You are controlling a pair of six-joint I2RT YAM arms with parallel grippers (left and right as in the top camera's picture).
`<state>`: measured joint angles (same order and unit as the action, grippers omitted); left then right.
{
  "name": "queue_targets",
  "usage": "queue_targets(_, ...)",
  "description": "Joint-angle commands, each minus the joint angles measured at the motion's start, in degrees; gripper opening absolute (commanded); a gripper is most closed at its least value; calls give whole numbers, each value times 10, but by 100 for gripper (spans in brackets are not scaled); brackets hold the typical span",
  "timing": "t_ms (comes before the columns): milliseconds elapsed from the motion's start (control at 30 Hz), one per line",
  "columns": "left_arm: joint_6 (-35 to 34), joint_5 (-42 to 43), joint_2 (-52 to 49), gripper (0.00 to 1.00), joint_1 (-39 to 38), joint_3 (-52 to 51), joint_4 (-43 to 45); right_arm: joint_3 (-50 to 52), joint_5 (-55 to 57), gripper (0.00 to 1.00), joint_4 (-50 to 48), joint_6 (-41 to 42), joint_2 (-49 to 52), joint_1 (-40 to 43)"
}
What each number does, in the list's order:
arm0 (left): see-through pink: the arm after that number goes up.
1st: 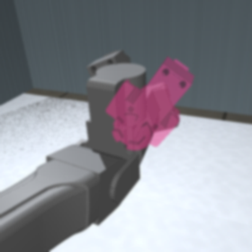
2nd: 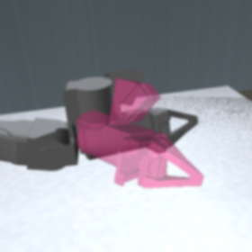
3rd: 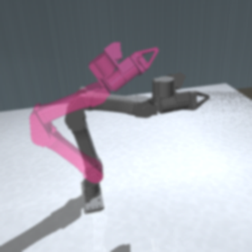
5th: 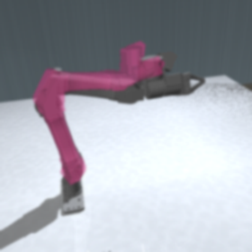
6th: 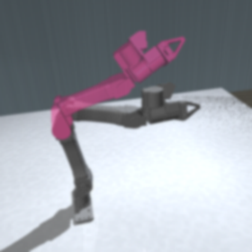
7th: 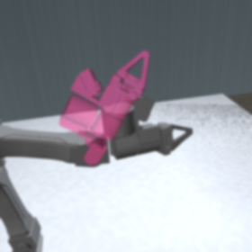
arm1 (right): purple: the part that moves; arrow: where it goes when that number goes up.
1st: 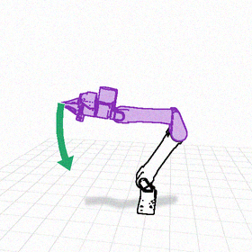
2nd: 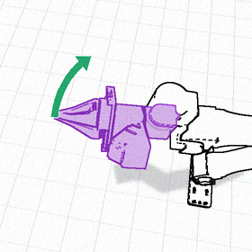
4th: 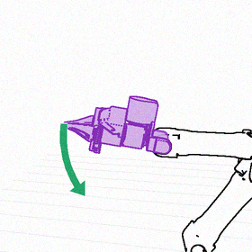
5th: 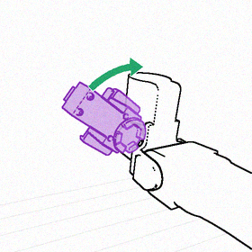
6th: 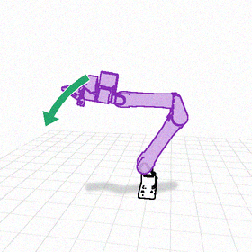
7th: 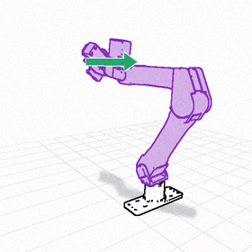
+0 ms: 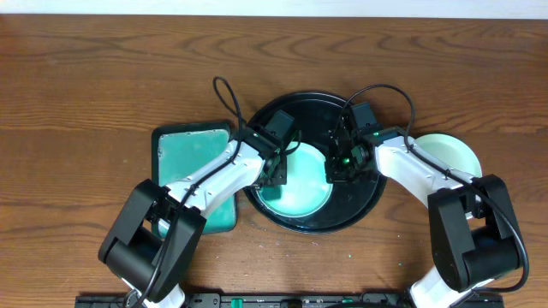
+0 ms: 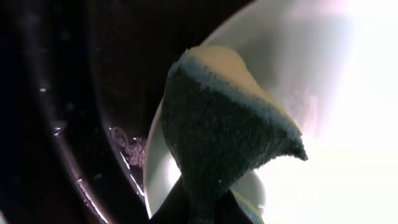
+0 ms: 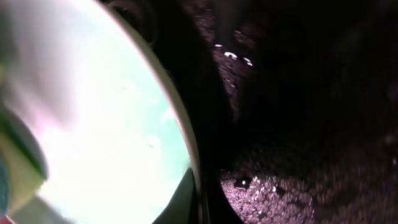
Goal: Clean dirty plates on tray and stack at the side
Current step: 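Scrub the front plate on the tray with the sponge in the left gripper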
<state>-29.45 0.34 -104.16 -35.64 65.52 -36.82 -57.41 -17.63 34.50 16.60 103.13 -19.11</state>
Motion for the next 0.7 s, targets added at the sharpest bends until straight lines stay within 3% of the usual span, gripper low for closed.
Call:
queue_targets(0, 60, -89, 4, 7, 9, -8, 25, 1, 32, 1, -6, 5, 7, -1)
queue_targets(133, 24, -59, 1, 8, 9, -8, 40, 1, 32, 1, -6, 5, 7, -1)
queue_targets(367, -23, 167, -31, 8, 9, -8, 91, 1, 32, 1, -7, 5, 7, -1)
queue_targets(667, -54, 396, -104, 8, 6, -8, 188, 1, 43, 1, -13, -14, 7, -30)
